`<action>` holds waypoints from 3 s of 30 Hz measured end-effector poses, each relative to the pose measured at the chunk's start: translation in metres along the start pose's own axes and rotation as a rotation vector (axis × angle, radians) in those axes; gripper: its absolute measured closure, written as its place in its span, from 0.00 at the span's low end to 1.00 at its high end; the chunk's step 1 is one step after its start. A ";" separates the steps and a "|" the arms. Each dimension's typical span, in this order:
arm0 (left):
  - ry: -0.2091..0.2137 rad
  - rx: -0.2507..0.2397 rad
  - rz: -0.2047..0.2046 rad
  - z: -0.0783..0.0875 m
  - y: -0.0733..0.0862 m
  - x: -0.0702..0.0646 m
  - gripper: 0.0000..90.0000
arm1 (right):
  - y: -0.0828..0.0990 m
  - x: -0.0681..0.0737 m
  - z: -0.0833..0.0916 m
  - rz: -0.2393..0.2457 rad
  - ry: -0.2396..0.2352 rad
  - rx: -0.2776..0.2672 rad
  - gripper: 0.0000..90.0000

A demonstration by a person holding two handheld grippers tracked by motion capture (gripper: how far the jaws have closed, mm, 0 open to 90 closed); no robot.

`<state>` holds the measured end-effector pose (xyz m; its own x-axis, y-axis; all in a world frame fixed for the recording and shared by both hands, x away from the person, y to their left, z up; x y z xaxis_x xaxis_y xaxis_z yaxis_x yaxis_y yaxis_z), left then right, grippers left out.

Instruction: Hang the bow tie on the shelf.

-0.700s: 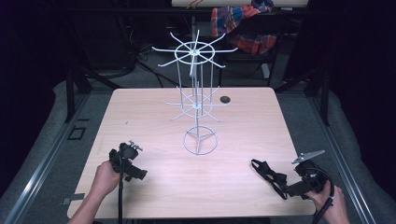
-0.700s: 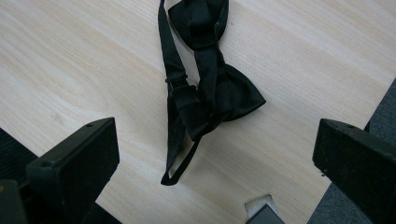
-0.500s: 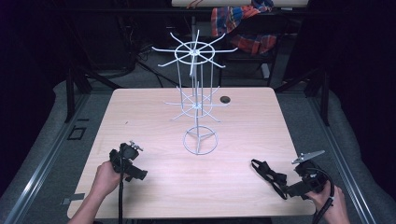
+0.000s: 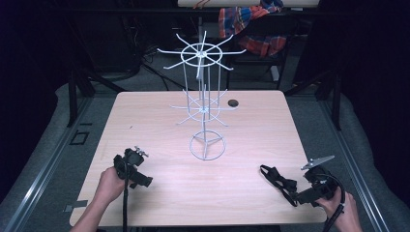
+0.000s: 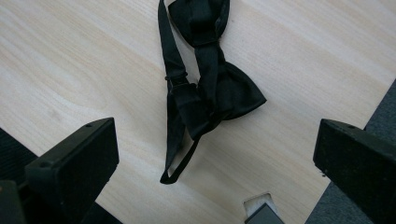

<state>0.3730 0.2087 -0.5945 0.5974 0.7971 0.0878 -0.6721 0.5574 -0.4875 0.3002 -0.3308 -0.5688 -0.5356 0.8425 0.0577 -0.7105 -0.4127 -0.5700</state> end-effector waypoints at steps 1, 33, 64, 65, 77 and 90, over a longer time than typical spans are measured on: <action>0.000 0.000 0.000 -0.001 0.000 -0.001 0.00 | -0.002 -0.001 0.002 0.032 0.029 0.017 0.00; 0.000 0.017 -0.004 -0.003 0.001 -0.001 0.00 | -0.031 0.049 -0.031 0.289 0.053 0.100 0.63; 0.018 0.015 -0.001 -0.005 0.001 -0.001 0.00 | -0.024 0.035 -0.059 0.241 0.026 0.224 0.83; 0.018 0.015 -0.001 -0.005 0.001 -0.002 0.00 | -0.024 0.035 -0.059 0.242 0.029 0.227 0.83; 0.013 0.018 -0.004 -0.005 0.001 0.000 0.00 | -0.034 0.038 -0.045 0.179 -0.029 0.105 0.84; 0.011 0.018 -0.005 -0.004 0.001 0.000 0.00 | -0.049 0.037 -0.025 0.078 -0.095 -0.045 0.84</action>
<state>0.3738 0.2086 -0.5987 0.6055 0.7917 0.0806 -0.6768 0.5656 -0.4711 0.3265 -0.2710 -0.5593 -0.6307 0.7710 0.0880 -0.6449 -0.4577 -0.6120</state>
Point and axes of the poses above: each handheld gripper's, and its own axes: z roughly backward along the jaws, y roughly out of its underside, x roughly to its left, the point moved 6 cm from there along -z, roughly forward along the jaws, and after that the axes turned 11 degrees about -x, right-handed, at the moved point
